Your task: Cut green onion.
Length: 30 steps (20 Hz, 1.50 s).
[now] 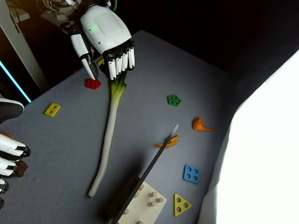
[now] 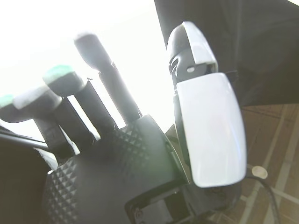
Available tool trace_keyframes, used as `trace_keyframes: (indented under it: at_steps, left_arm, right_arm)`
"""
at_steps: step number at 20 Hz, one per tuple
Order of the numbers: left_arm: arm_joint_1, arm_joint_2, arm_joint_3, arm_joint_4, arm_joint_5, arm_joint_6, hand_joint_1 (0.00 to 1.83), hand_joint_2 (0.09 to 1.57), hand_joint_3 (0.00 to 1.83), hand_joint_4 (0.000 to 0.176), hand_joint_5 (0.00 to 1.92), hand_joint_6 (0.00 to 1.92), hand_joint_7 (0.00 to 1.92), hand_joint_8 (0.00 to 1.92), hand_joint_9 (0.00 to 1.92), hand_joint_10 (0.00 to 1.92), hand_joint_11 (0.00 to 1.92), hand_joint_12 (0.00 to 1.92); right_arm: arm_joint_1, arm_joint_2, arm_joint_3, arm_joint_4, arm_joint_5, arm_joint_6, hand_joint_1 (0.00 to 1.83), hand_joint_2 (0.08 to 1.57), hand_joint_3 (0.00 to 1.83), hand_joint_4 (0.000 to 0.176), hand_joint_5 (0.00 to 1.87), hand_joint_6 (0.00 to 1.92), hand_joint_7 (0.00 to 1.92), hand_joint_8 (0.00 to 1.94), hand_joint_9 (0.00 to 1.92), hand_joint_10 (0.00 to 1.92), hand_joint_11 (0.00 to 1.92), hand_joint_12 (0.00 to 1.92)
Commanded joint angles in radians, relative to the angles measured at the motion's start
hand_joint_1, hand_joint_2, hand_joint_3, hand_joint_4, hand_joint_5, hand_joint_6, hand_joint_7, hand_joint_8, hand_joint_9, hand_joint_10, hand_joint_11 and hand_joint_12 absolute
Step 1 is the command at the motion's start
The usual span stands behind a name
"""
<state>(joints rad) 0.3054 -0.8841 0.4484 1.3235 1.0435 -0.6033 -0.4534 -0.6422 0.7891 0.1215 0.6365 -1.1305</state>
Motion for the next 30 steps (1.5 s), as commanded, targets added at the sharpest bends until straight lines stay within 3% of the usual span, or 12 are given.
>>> trace_keyframes:
  at_steps: [1,2,3,4,5,7,8,9,13,16,24,30]
  left_arm:
    - [-0.014,0.004,-0.002,0.082,0.023,-0.001,0.79,1.39,0.07,0.011,0.48,1.73,0.77,0.88,0.83,1.25,0.75,1.68]
    - [-0.016,0.004,-0.005,0.082,0.031,-0.001,0.76,1.42,0.02,0.04,0.46,1.75,0.76,0.88,0.83,1.29,0.75,1.71]
    - [-0.016,0.004,-0.008,0.082,0.037,-0.001,0.58,1.47,0.01,0.0,0.43,0.85,0.73,0.79,0.78,1.23,0.73,1.66]
    - [-0.016,0.004,-0.011,0.082,0.041,-0.001,0.59,1.47,0.01,0.0,0.48,0.7,0.75,0.74,0.79,1.19,0.74,1.63]
    - [-0.014,0.004,-0.013,0.082,0.044,-0.001,0.62,1.49,0.0,0.0,0.42,0.38,0.62,0.47,0.64,0.97,0.52,1.51]
    - [-0.013,0.004,-0.019,0.082,0.058,-0.001,0.61,1.47,0.0,0.0,0.47,0.14,0.59,0.15,0.47,0.81,0.26,1.5]
    - [-0.013,0.003,-0.022,0.082,0.072,-0.011,0.63,1.43,0.0,0.0,0.48,0.07,0.51,0.05,0.33,0.6,0.05,1.32]
    - [-0.013,0.003,-0.027,0.076,0.095,-0.03,0.63,1.41,0.0,0.0,0.47,0.03,0.46,0.01,0.32,0.41,0.01,1.11]
    - [-0.021,0.002,-0.044,0.045,0.22,-0.084,0.35,1.41,0.0,0.006,0.18,0.0,0.24,0.0,0.22,0.03,0.0,0.63]
    - [-0.026,-0.002,-0.047,0.038,0.236,-0.083,0.14,1.34,0.0,0.063,0.01,0.0,0.02,0.01,0.03,0.0,0.0,0.03]
    - [0.028,-0.004,-0.097,0.026,0.279,-0.083,0.16,1.28,0.0,0.068,0.0,0.0,0.0,0.0,0.0,0.0,0.0,0.0]
    - [0.039,-0.02,-0.103,0.015,0.279,-0.083,0.4,1.21,0.0,0.053,0.0,0.0,0.0,0.0,0.0,0.0,0.0,0.0]
  right_arm:
    - [0.007,0.006,-0.003,0.002,0.123,0.004,0.98,1.23,0.09,0.0,0.63,1.22,0.91,0.38,0.98,0.52,0.74,1.09]
    - [0.007,0.006,-0.003,0.002,0.123,0.004,1.0,1.18,0.02,0.0,0.4,0.82,0.93,0.32,1.0,0.46,0.74,1.08]
    - [0.007,0.006,-0.003,0.002,0.124,0.004,0.97,1.17,0.0,0.0,0.51,0.39,0.96,0.17,1.02,0.32,0.75,1.06]
    - [0.006,0.006,-0.003,0.002,0.128,0.004,0.96,1.17,0.0,0.0,0.55,0.33,0.97,0.12,1.03,0.27,0.75,1.06]
    - [0.005,0.005,-0.003,0.002,0.133,0.004,0.74,1.11,0.0,0.0,0.37,0.09,0.62,0.0,0.7,0.11,0.32,1.32]
    - [0.009,0.005,0.002,0.005,0.131,-0.004,0.33,1.23,0.02,0.0,0.31,0.03,0.4,0.0,0.42,0.02,0.01,1.28]
    - [0.012,0.002,0.011,0.025,0.131,-0.004,0.48,1.17,0.0,0.027,0.32,0.02,0.3,0.0,0.3,0.01,0.0,1.06]
    - [0.014,-0.002,0.019,0.043,0.131,-0.004,0.45,1.17,0.0,0.0,0.2,0.0,0.19,0.0,0.19,0.0,0.0,0.75]
    - [0.031,-0.025,0.063,0.1,0.122,-0.005,0.19,1.14,0.0,0.013,0.15,0.0,0.18,0.0,0.2,0.01,0.0,0.57]
    - [0.056,-0.062,0.123,0.138,0.068,-0.005,0.12,1.09,0.0,0.0,0.04,0.0,0.04,0.0,0.03,0.0,0.0,0.1]
    - [0.075,-0.15,0.283,0.161,0.045,-0.005,0.15,1.02,0.0,0.0,0.0,0.0,0.0,0.0,0.01,0.0,0.01,0.01]
    - [0.105,-0.268,0.454,0.185,-0.11,-0.001,0.57,0.94,0.0,0.009,0.0,0.0,0.0,0.0,0.0,0.0,0.0,0.0]
